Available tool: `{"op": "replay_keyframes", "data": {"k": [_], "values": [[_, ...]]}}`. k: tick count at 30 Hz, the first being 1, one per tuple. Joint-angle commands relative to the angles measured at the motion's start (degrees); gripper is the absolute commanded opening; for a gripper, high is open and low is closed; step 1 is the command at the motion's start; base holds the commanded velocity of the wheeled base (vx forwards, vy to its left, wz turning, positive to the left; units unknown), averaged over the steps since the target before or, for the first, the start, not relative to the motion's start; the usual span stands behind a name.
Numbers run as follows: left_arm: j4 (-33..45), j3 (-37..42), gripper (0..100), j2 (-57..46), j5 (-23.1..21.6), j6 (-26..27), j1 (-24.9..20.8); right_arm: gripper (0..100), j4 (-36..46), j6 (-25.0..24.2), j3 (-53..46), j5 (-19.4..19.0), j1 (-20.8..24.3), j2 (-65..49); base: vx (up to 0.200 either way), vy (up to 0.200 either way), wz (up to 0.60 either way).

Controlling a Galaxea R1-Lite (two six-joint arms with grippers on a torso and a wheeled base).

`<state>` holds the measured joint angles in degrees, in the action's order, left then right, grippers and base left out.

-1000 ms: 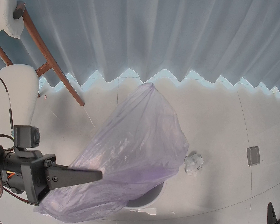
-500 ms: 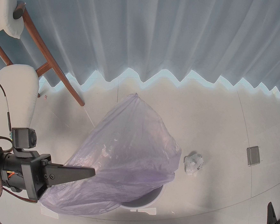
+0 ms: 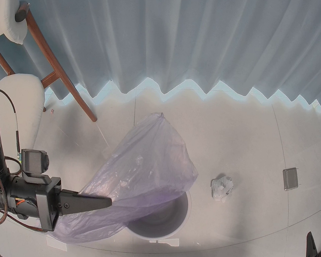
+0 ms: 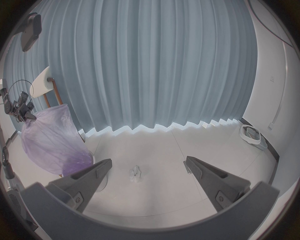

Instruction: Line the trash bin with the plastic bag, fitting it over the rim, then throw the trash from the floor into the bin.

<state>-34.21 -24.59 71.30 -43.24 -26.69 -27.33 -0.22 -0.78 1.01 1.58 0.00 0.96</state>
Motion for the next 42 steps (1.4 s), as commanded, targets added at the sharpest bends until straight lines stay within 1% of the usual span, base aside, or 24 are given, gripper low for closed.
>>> {"op": "replay_keyframes", "data": {"k": [1,6,10,14,19,24,32,38,42], "values": [[0.8,-3.1,0,3.4,0.2,0.8,0.0,100,0.0,0.0,-1.0,0.0,0.0,-1.0,0.0,0.0,0.0],[0.9,-6.7,0,7.4,0.2,1.1,-0.6,100,0.0,0.0,-1.0,0.0,0.0,-1.0,0.0,0.0,0.0],[0.9,-8.1,0,10.0,0.2,1.1,-0.8,100,0.0,0.0,-1.0,0.0,0.0,-1.0,0.0,0.0,0.0],[0.9,-10.3,0,14.6,0.3,1.3,-0.7,100,0.0,0.0,-1.0,0.0,0.0,-1.0,0.0,0.0,0.0],[0.7,-12.1,0,18.8,0.2,4.0,-0.8,100,0.0,0.0,-1.0,0.0,0.0,-1.0,0.0,0.0,0.0],[0.7,-16.4,0,23.9,0.2,4.6,-1.3,100,0.0,0.0,-1.0,0.0,0.0,-1.0,0.0,0.0,0.0],[0.5,-25.6,0,33.6,0.3,4.8,-2.6,100,0.0,0.0,-1.0,0.0,0.0,-1.0,0.0,0.0,0.0],[0.2,-29.6,0,38.6,0.3,6.3,-2.9,100,0.0,0.0,-1.0,0.0,0.0,-1.0,0.0,0.0,0.0],[0.2,-31.4,0,40.1,0.3,6.6,-2.9,100,0.0,0.0,-1.0,0.0,0.0,-1.0,0.0,0.0,0.0]]}}
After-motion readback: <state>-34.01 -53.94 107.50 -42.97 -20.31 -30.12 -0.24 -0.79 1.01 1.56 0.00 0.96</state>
